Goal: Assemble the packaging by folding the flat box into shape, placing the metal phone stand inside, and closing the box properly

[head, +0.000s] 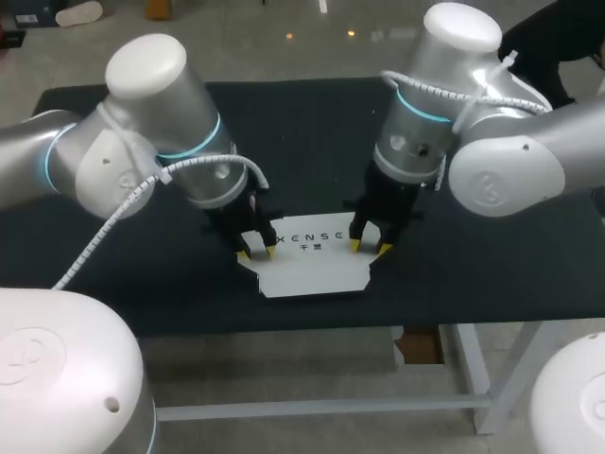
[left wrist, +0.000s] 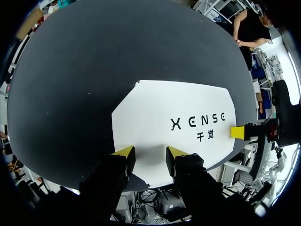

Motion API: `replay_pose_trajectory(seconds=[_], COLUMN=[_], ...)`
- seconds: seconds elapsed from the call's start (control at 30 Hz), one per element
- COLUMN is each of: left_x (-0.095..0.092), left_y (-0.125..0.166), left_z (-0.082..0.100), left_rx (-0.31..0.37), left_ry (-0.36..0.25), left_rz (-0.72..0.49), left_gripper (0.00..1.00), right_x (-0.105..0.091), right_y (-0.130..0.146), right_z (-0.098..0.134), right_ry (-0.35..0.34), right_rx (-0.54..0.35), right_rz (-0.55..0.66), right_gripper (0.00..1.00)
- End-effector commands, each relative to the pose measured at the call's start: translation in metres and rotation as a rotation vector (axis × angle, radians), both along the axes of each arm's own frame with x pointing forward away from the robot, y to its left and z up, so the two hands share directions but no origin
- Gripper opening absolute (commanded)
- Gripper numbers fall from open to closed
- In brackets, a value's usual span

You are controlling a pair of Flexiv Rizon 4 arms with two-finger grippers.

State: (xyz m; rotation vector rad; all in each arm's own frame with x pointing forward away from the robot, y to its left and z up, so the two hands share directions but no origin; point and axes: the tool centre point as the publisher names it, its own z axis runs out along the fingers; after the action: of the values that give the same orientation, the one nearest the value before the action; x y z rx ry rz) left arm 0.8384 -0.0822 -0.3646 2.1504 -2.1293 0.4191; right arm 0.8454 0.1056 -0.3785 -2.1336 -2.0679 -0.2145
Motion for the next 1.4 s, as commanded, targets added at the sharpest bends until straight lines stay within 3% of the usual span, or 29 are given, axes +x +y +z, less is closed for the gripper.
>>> replay_pose_trajectory(seconds=[0.03,0.37,1.07,1.4], left_x=[-0.002,0.0,0.004,0.005], left_y=[0.001,0.001,0.003,0.002], left_z=[-0.004,-0.009,-0.014,-0.018], left_rx=[-0.006,-0.027,-0.097,-0.164], left_ry=[-0.008,-0.026,-0.052,-0.056], left_rz=[-0.004,-0.021,-0.044,-0.063], left_gripper=[0.47,0.47,0.49,0.49], right_x=[-0.006,-0.005,0.007,0.01], right_y=[-0.005,-0.005,-0.002,-0.001], right_z=[-0.003,-0.007,-0.012,-0.013], right_ry=[-0.044,-0.084,-0.086,-0.096], right_rx=[0.028,0.061,0.16,0.203], right_rz=[-0.007,-0.013,-0.024,-0.023], right_gripper=[0.48,0.48,0.47,0.47])
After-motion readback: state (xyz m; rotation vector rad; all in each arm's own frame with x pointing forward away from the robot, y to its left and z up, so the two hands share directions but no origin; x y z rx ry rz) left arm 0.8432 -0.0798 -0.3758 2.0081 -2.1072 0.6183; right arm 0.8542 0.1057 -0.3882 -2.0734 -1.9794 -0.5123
